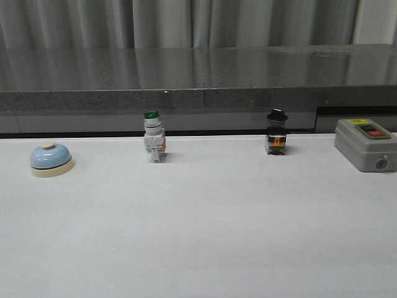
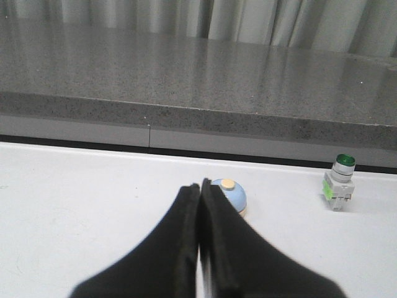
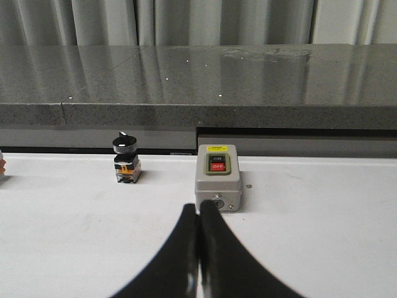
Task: Place and press bell with both arms
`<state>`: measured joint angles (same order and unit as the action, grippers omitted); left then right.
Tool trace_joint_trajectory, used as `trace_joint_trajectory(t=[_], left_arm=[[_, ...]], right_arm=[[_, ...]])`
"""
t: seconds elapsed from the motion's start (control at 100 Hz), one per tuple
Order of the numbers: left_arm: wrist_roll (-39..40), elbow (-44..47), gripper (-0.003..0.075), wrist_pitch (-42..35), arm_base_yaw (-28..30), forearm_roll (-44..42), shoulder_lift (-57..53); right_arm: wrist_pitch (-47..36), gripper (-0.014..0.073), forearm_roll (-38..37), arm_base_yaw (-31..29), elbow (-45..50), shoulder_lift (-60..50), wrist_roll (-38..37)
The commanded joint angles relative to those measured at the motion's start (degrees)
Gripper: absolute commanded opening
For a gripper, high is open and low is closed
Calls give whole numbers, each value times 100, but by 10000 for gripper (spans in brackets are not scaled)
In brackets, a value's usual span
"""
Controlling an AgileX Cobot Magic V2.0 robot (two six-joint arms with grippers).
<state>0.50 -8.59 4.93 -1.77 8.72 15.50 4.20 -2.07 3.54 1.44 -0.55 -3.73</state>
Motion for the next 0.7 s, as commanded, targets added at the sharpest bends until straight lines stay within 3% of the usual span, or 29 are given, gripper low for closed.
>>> trace_joint_trajectory(t=[0.0,0.42,0.51,0.69], left_arm=[[32,-458,-20,-493,-16,117,568],[-7,-2241,8,-205,-16,-161,3803],[-7,-2663,147,-114,-67,-244,4422],[-7,-3483,571,170,-257,-300,5459]], right_arm=[[-516,-62,-74,-33,-78,-105,14],[-516,-62,-74,-33,-78,-105,14],[-516,-62,-74,-33,-78,-105,14],[-516,-62,-74,-33,-78,-105,14]])
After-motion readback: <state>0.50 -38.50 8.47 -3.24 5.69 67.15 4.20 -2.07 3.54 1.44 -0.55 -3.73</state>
